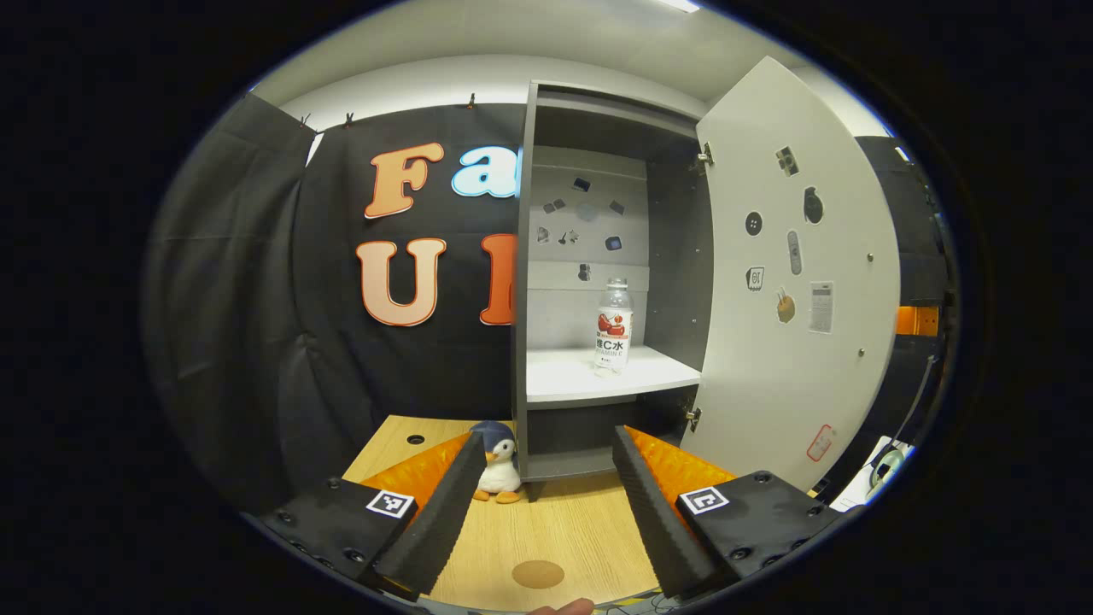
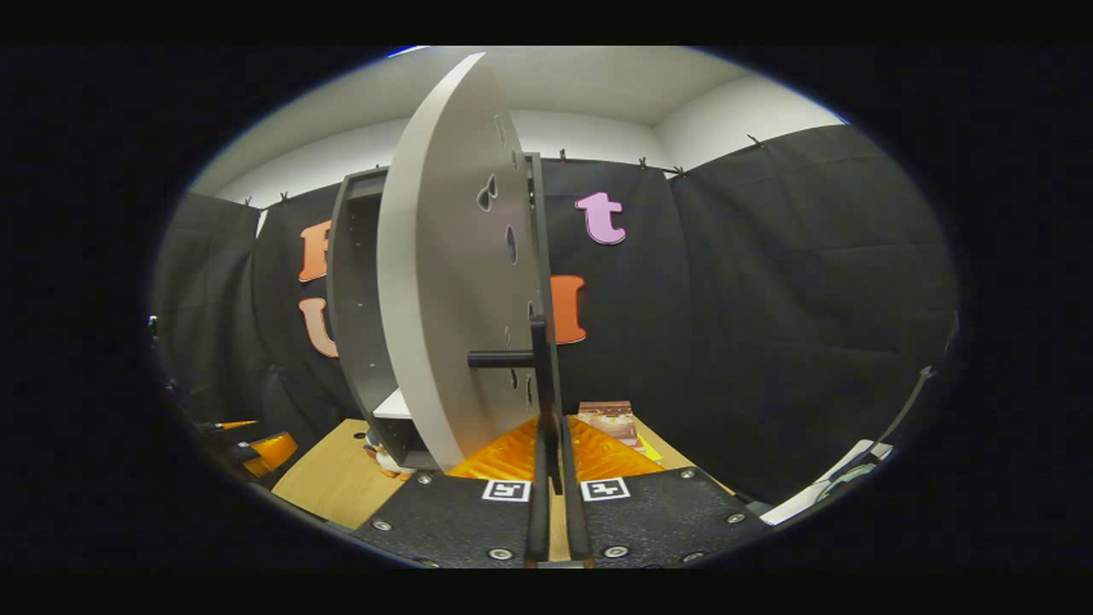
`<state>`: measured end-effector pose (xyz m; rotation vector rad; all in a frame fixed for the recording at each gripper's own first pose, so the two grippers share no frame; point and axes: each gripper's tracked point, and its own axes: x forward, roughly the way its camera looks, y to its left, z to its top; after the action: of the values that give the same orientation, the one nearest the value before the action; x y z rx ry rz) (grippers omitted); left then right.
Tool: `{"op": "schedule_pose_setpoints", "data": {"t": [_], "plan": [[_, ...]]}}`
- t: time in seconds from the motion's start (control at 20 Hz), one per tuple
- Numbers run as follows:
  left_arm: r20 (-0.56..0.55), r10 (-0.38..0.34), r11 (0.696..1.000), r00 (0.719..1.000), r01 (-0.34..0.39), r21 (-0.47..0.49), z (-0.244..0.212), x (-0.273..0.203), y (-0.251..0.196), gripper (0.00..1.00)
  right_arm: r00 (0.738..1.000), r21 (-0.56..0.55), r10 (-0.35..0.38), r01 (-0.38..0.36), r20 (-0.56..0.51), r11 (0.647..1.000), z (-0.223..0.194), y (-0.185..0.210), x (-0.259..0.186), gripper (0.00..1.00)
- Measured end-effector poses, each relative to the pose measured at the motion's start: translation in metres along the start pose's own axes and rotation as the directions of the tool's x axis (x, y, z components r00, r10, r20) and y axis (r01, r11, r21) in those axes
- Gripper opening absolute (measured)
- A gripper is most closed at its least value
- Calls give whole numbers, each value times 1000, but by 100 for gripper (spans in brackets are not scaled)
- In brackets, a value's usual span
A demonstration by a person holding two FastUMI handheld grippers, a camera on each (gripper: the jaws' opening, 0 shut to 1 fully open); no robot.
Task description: Open the cabinet door with the right hand, grasp the bottle in the cabinet with the left hand and place it on the coaster, then close the cabinet door with the right hand.
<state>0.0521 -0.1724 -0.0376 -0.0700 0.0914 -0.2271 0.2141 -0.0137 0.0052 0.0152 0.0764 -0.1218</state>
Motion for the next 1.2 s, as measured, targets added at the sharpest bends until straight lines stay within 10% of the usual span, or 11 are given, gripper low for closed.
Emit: {"op": "schedule_pose_setpoints", "data": {"t": [0.1, 0.7, 0.75, 1.2], "plan": [[-7, 12, 1000, 1000, -12, -9, -1, 11, -10, 97, 999, 1, 37, -37, 6, 999, 1, 0, 1, 0], [25, 40, 999, 999, -40, 25, 11, 45, -66, 97, 982, 19, 185, -186, 33, 982, 6, 9, 2, 0], [29, 49, 998, 998, -50, 29, 14, 50, -66, 97, 981, 20, 193, -193, 34, 981, 6, 9, 2, 16], [22, 39, 998, 999, -40, 44, 23, 132, -83, 97, 991, 9, 122, -122, 64, 992, 10, 0, -6, 8]]}}
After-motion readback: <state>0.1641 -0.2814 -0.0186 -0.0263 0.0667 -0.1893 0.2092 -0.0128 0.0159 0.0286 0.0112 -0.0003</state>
